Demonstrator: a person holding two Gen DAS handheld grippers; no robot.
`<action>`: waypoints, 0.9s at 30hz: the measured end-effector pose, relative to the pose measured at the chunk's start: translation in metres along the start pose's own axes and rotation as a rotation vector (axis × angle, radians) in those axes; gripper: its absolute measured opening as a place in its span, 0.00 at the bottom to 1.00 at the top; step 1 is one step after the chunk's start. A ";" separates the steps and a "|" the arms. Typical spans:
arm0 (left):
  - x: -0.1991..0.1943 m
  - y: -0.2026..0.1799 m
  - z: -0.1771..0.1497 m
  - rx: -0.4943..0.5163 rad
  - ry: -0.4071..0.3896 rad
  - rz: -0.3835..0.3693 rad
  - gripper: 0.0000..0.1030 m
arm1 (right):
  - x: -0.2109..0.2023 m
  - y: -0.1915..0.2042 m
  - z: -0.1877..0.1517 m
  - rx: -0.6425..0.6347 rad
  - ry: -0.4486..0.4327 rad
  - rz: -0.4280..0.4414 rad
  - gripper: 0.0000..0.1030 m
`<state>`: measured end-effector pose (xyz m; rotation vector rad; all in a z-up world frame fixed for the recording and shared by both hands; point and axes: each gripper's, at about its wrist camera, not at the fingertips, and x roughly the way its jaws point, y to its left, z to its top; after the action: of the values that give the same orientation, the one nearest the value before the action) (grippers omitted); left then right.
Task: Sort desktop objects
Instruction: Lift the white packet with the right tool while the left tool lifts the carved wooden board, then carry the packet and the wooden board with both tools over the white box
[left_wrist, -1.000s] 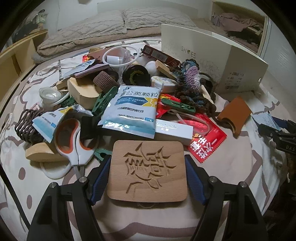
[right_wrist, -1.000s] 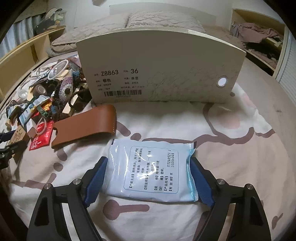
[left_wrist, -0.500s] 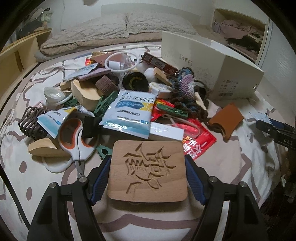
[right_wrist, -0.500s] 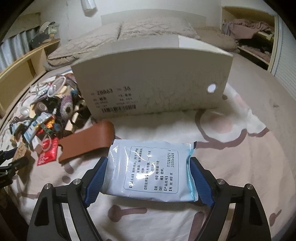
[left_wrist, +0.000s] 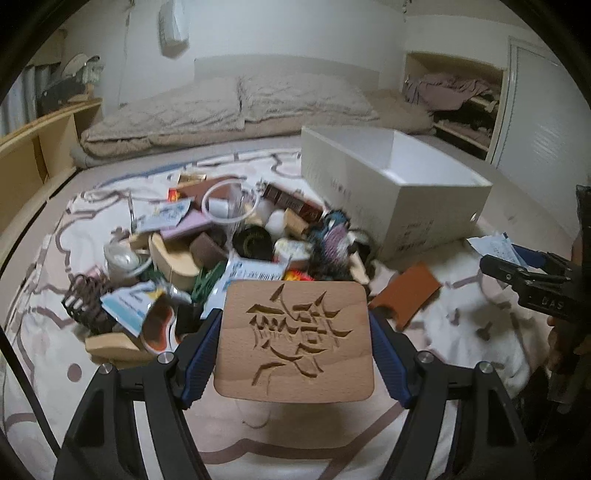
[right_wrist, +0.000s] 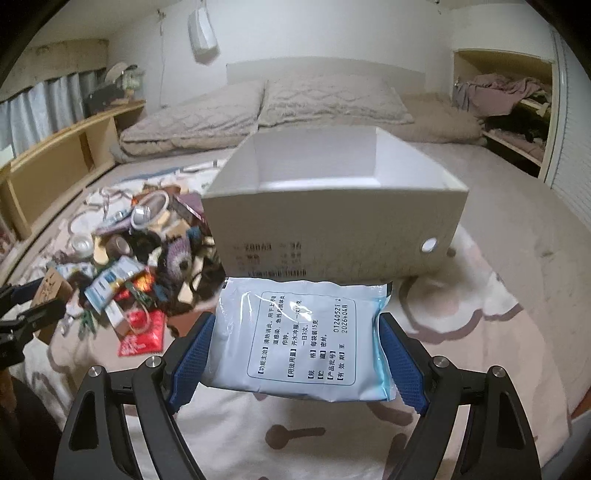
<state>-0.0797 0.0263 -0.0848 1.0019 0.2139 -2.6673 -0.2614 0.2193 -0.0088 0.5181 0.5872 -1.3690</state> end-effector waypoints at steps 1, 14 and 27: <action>-0.003 -0.002 0.002 -0.041 -0.010 0.047 0.74 | -0.005 0.000 0.003 -0.001 -0.013 -0.002 0.84; -0.047 -0.051 0.037 -0.010 -0.114 0.002 0.74 | -0.063 -0.032 0.021 0.083 -0.061 0.057 0.84; -0.086 -0.110 0.082 0.035 -0.162 -0.048 0.74 | -0.114 -0.061 0.059 0.093 -0.142 0.095 0.84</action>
<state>-0.1031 0.1295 0.0380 0.7944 0.1592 -2.7881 -0.3286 0.2575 0.1108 0.5128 0.3800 -1.3350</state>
